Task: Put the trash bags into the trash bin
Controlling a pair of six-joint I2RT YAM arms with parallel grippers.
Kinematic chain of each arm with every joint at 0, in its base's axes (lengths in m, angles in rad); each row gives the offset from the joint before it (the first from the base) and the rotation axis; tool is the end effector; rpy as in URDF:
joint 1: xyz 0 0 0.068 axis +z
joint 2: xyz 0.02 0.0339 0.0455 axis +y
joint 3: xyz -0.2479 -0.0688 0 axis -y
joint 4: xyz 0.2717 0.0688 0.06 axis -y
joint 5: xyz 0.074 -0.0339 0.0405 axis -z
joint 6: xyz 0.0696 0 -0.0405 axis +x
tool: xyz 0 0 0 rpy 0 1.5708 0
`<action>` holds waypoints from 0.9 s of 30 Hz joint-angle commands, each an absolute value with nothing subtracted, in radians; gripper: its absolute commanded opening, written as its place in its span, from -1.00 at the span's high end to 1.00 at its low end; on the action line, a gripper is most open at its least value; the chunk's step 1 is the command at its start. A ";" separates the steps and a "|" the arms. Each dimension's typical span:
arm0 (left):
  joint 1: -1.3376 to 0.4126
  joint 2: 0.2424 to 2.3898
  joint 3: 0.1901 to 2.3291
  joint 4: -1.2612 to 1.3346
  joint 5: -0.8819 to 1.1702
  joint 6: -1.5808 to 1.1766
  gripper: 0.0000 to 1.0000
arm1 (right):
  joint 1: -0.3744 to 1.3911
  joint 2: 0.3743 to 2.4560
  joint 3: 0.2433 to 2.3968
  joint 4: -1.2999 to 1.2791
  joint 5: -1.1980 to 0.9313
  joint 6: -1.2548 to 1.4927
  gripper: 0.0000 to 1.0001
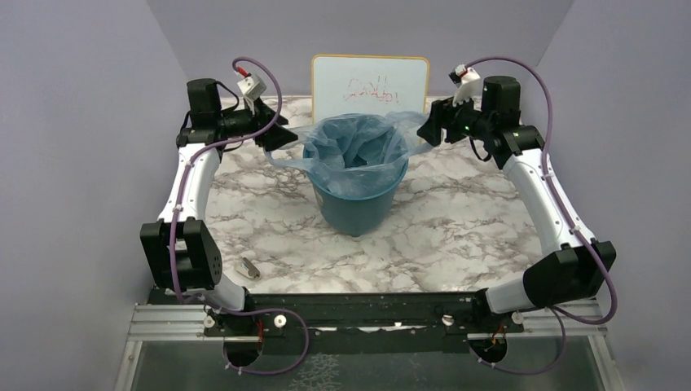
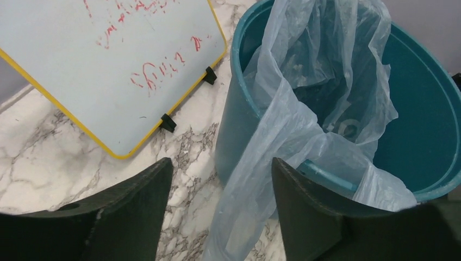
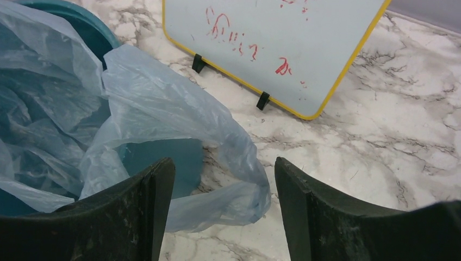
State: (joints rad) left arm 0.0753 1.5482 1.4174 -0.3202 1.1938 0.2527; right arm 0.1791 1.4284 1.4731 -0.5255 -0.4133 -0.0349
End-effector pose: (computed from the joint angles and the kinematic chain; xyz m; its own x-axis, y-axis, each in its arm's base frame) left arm 0.3851 -0.0358 0.3420 -0.2191 0.0758 -0.9727 0.8898 0.4246 -0.1674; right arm 0.3647 0.0944 0.3673 -0.4369 -0.1116 -0.8926 -0.5291 0.8343 0.1547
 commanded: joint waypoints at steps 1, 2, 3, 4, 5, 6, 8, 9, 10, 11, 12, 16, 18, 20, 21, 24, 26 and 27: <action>0.063 1.571 1.466 -0.345 1.263 0.271 -0.21 | 0.179 1.469 1.524 -0.524 -0.494 -0.098 -0.46; 0.063 1.576 1.471 -0.345 1.257 0.270 -0.10 | 0.179 1.478 1.532 -0.516 -0.512 -0.098 -0.45; 0.061 1.583 1.475 -0.346 1.254 0.269 -0.02 | 0.179 1.486 1.537 -0.511 -0.522 -0.100 -0.43; 0.059 1.588 1.479 -0.346 1.251 0.265 0.06 | 0.180 1.492 1.542 -0.508 -0.531 -0.106 -0.43; 0.060 1.591 1.483 -0.346 1.252 0.262 0.14 | 0.180 1.498 1.545 -0.509 -0.536 -0.113 -0.39; 0.058 1.595 1.486 -0.346 1.253 0.261 0.22 | 0.179 1.504 1.550 -0.512 -0.533 -0.119 -0.35; 0.057 1.599 1.492 -0.346 1.249 0.254 0.41 | 0.180 1.510 1.554 -0.504 -0.511 -0.117 -0.16; 0.057 1.604 1.497 -0.347 1.249 0.249 0.51 | 0.179 1.512 1.554 -0.497 -0.502 -0.109 -0.04; 0.057 1.609 1.502 -0.347 1.249 0.241 0.68 | 0.179 1.515 1.553 -0.493 -0.493 -0.096 0.05; 0.057 1.614 1.504 -0.347 1.248 0.236 0.85 | 0.179 1.516 1.552 -0.488 -0.483 -0.081 0.17; 0.057 1.618 1.506 -0.347 1.245 0.229 1.00 | 0.179 1.517 1.552 -0.487 -0.476 -0.071 0.30; 0.057 1.623 1.503 -0.347 1.203 0.216 1.00 | 0.179 1.512 1.549 -0.476 -0.408 -0.009 0.73; 0.057 1.621 1.505 -0.346 1.145 0.204 1.00 | 0.179 1.520 1.563 -0.487 -0.326 0.037 0.92; 0.058 1.611 1.501 -0.341 1.056 0.189 1.00 | 0.180 1.529 1.580 -0.512 -0.242 0.056 0.99; 0.059 1.605 1.498 -0.340 1.008 0.182 1.00 | 0.179 1.537 1.589 -0.534 -0.212 0.056 0.99; 0.070 1.589 1.468 -0.307 0.883 0.136 1.00 | 0.179 1.570 1.610 -0.607 -0.151 0.040 0.99; 0.075 1.586 1.442 -0.277 0.867 0.106 1.00 | 0.179 1.604 1.620 -0.655 -0.146 0.030 0.99; 0.075 1.587 1.427 -0.264 0.889 0.100 1.00 | 0.180 1.620 1.627 -0.678 -0.171 0.021 0.99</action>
State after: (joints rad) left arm 0.0650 1.6150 1.4700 -0.3283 0.9928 0.1608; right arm 0.1802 1.5593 1.5913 -0.5575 -0.2420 0.0261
